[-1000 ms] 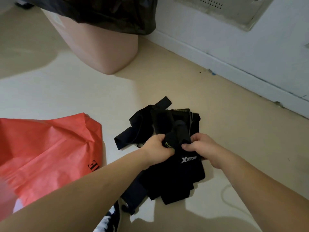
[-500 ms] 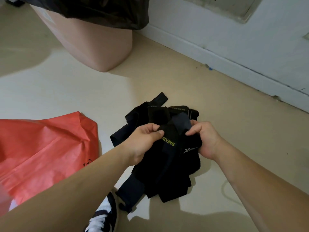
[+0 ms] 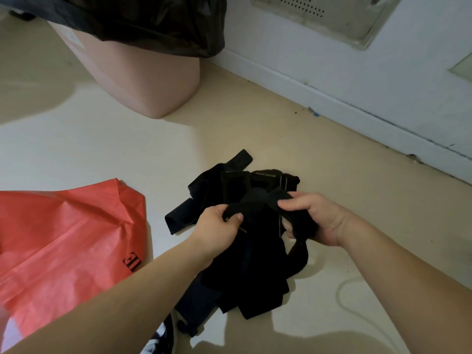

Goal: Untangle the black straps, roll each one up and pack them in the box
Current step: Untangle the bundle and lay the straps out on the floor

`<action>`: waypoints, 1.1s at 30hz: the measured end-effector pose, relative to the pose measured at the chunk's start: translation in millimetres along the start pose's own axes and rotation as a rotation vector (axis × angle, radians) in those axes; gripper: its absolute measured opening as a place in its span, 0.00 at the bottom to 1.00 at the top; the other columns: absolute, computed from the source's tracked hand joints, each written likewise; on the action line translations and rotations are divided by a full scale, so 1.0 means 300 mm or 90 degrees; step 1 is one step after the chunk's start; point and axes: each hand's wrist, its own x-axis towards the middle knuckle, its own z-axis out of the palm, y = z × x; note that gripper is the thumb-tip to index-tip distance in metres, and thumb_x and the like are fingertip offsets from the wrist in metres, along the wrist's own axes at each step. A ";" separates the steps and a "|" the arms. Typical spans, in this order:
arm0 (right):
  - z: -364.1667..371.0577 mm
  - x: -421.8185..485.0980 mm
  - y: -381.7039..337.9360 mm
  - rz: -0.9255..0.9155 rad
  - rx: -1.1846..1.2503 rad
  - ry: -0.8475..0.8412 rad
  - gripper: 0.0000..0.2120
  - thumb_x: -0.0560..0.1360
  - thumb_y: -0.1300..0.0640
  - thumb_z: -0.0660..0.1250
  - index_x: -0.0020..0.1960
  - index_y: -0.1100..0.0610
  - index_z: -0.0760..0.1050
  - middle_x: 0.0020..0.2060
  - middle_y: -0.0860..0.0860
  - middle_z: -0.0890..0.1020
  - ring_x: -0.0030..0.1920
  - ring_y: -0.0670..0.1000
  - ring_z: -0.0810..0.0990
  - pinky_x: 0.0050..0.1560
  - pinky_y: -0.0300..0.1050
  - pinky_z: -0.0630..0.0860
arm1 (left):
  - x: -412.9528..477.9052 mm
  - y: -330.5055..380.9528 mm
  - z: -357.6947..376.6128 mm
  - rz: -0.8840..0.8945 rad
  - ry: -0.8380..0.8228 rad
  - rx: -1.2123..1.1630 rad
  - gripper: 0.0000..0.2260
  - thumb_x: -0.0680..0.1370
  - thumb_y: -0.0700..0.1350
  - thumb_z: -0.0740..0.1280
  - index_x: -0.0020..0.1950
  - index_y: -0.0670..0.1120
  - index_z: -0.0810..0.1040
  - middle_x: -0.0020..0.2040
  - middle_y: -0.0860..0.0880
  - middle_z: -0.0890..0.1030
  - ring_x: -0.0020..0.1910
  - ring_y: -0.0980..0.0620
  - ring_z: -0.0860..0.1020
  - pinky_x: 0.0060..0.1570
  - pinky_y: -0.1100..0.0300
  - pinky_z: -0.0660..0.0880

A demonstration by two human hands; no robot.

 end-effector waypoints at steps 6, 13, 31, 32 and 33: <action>-0.081 0.048 0.001 -0.057 -0.157 0.321 0.13 0.83 0.49 0.70 0.62 0.56 0.82 0.53 0.52 0.87 0.47 0.50 0.85 0.45 0.44 0.77 | -0.017 -0.004 -0.064 -0.029 -0.069 0.005 0.03 0.81 0.44 0.73 0.51 0.47 0.85 0.46 0.44 0.88 0.46 0.46 0.88 0.47 0.55 0.85; 0.026 0.105 0.062 -0.086 -0.265 0.432 0.19 0.80 0.39 0.70 0.53 0.56 0.78 0.46 0.54 0.84 0.44 0.56 0.84 0.42 0.53 0.80 | -0.054 -0.041 -0.003 0.008 -0.225 0.102 0.03 0.75 0.40 0.77 0.44 0.45 0.85 0.40 0.49 0.86 0.41 0.51 0.86 0.46 0.59 0.83; 0.089 0.135 0.144 -0.093 -0.221 0.324 0.17 0.77 0.40 0.76 0.56 0.51 0.79 0.49 0.51 0.84 0.49 0.53 0.85 0.47 0.53 0.85 | 0.062 -0.061 -0.084 -0.122 0.013 -0.281 0.16 0.79 0.41 0.76 0.65 0.45 0.77 0.51 0.47 0.87 0.44 0.52 0.85 0.45 0.56 0.82; 0.091 0.129 0.134 -0.082 -0.237 0.370 0.21 0.77 0.36 0.73 0.55 0.53 0.77 0.46 0.52 0.83 0.44 0.53 0.84 0.41 0.52 0.84 | 0.071 -0.050 -0.083 -0.118 -0.007 -0.285 0.11 0.80 0.40 0.75 0.61 0.46 0.79 0.49 0.47 0.87 0.41 0.53 0.84 0.44 0.57 0.81; 0.090 0.124 0.125 -0.061 -0.233 0.400 0.23 0.78 0.34 0.71 0.53 0.54 0.76 0.43 0.53 0.82 0.40 0.54 0.82 0.37 0.50 0.81 | 0.075 -0.035 -0.081 -0.118 -0.033 -0.295 0.05 0.81 0.38 0.73 0.55 0.45 0.80 0.47 0.47 0.86 0.37 0.54 0.83 0.41 0.58 0.81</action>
